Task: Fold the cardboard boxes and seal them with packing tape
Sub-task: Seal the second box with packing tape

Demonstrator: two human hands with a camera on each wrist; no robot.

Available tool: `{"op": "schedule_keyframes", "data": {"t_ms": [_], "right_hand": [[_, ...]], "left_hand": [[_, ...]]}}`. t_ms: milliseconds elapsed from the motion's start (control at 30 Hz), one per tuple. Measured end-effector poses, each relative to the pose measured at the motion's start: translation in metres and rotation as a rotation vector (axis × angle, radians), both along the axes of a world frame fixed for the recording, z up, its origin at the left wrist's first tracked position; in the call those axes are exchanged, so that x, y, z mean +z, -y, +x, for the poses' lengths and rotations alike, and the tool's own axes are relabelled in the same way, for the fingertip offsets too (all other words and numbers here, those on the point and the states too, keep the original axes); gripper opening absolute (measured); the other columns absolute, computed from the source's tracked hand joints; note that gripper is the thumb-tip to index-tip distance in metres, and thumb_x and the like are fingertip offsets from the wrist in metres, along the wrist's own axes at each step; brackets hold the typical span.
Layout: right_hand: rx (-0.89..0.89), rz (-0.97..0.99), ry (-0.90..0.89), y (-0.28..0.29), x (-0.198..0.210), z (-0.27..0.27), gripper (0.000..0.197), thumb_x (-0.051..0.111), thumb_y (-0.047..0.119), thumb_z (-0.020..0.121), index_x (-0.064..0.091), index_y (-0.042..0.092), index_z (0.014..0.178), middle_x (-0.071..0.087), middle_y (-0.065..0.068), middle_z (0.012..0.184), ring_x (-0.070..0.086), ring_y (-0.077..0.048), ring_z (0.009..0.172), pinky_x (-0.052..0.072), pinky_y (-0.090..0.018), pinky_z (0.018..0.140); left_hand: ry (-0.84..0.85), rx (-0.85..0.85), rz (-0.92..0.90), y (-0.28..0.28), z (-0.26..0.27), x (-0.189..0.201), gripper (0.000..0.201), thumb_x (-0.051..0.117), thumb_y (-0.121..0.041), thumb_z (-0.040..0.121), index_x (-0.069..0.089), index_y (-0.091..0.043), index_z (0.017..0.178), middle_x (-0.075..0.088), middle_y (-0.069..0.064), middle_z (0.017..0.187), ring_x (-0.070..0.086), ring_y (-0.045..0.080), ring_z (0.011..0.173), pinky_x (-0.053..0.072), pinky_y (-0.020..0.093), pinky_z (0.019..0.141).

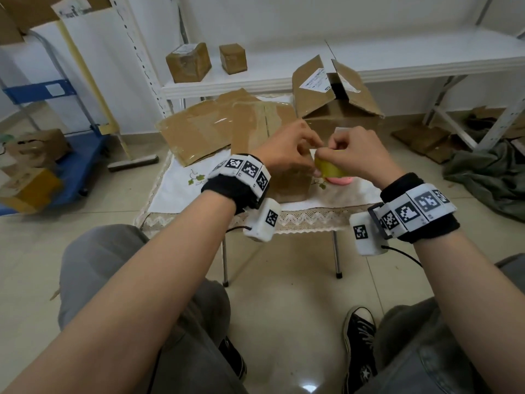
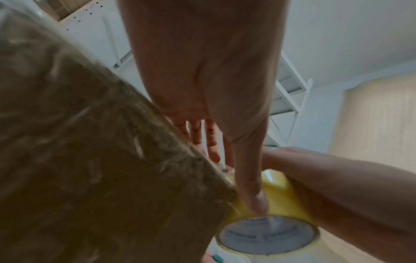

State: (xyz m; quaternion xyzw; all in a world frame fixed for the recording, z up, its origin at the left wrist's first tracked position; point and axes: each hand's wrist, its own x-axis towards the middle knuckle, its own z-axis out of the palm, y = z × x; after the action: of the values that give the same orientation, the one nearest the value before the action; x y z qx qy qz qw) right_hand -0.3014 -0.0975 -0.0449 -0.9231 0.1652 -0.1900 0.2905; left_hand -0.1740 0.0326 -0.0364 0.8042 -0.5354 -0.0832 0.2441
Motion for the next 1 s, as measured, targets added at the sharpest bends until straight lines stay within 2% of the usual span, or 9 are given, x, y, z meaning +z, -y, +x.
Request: {"op": "schedule_keyframes", "data": {"t_ms": [100,200,400,533,600,767,867,933,1000], "right_hand": [[0.086,0.034,-0.038,0.004,0.001,-0.006,0.04,0.073,0.037,0.088,0.065,0.001,0.07,0.055,-0.005,0.064,0.045,0.001,0.052,0.031,-0.003,0.055],[0.134,0.038,-0.037,0.009,-0.002,-0.009,0.046,0.076,0.044,0.086,0.064,0.004,0.066,0.05,-0.005,0.059,0.042,-0.004,0.052,0.028,-0.016,0.048],[0.075,0.051,-0.032,0.008,-0.003,-0.007,0.049,0.08,0.04,0.081,0.052,0.015,0.049,0.039,0.0,0.05,0.041,-0.006,0.046,0.026,-0.019,0.045],[-0.094,-0.132,-0.095,0.003,-0.001,0.0,0.05,0.08,0.051,0.074,0.055,0.016,0.05,0.045,0.002,0.055,0.049,-0.012,0.065,0.027,-0.031,0.05],[-0.101,-0.109,-0.094,0.001,-0.002,0.0,0.053,0.08,0.06,0.071,0.056,0.018,0.051,0.047,0.002,0.058,0.048,-0.017,0.072,0.028,-0.031,0.052],[-0.25,0.148,0.431,0.022,-0.01,-0.003,0.035,0.048,0.037,0.103,0.065,0.011,0.086,0.062,-0.004,0.088,0.054,-0.015,0.085,0.041,-0.031,0.075],[-0.332,0.193,0.148,0.052,-0.031,0.0,0.019,0.048,0.011,0.099,0.066,0.009,0.103,0.067,-0.012,0.108,0.059,-0.023,0.096,0.049,-0.04,0.094],[-0.218,0.168,-0.175,0.058,-0.049,0.001,0.019,0.052,0.003,0.097,0.069,0.011,0.102,0.068,-0.009,0.105,0.058,-0.024,0.093,0.048,-0.038,0.086],[-0.137,0.155,-0.247,0.055,-0.06,0.003,0.012,0.061,0.002,0.093,0.069,0.01,0.088,0.064,-0.004,0.086,0.056,-0.022,0.086,0.041,-0.032,0.078]], "left_hand": [[-0.11,-0.047,-0.024,-0.004,0.008,-0.006,0.039,0.089,-0.026,0.07,0.074,-0.019,0.105,0.056,-0.007,0.097,0.051,-0.001,0.082,0.038,0.012,0.069],[-0.166,-0.042,-0.039,-0.008,0.012,-0.012,0.033,0.088,-0.025,0.073,0.073,-0.021,0.103,0.058,-0.015,0.085,0.051,-0.011,0.071,0.036,0.008,0.064],[-0.186,-0.047,-0.024,-0.008,0.013,-0.015,0.031,0.086,-0.028,0.076,0.07,-0.029,0.102,0.063,-0.016,0.09,0.056,-0.01,0.078,0.041,0.012,0.072],[-0.078,-0.059,-0.006,-0.004,0.011,-0.02,0.039,0.083,-0.038,0.077,0.073,-0.028,0.113,0.069,-0.008,0.105,0.061,0.009,0.095,0.047,0.032,0.084],[-0.036,-0.066,-0.007,-0.004,0.012,-0.021,0.038,0.081,-0.04,0.079,0.072,-0.027,0.113,0.069,-0.01,0.099,0.058,0.005,0.088,0.041,0.028,0.078],[-0.016,-0.066,-0.039,-0.006,0.016,-0.023,0.039,0.08,-0.039,0.081,0.071,-0.02,0.114,0.052,-0.023,0.076,0.046,-0.007,0.067,0.028,0.015,0.059],[-0.029,-0.083,-0.037,-0.005,0.018,-0.024,0.038,0.08,-0.038,0.082,0.071,-0.019,0.113,0.053,-0.024,0.077,0.048,-0.014,0.069,0.028,0.01,0.061],[-0.05,-0.089,-0.033,-0.005,0.019,-0.025,0.037,0.08,-0.039,0.081,0.07,-0.022,0.113,0.062,-0.018,0.088,0.051,-0.012,0.077,0.033,0.016,0.071],[-0.059,-0.09,-0.033,-0.007,0.018,-0.026,0.036,0.08,-0.04,0.081,0.07,-0.023,0.112,0.063,-0.017,0.091,0.051,-0.011,0.078,0.034,0.019,0.073]]}}
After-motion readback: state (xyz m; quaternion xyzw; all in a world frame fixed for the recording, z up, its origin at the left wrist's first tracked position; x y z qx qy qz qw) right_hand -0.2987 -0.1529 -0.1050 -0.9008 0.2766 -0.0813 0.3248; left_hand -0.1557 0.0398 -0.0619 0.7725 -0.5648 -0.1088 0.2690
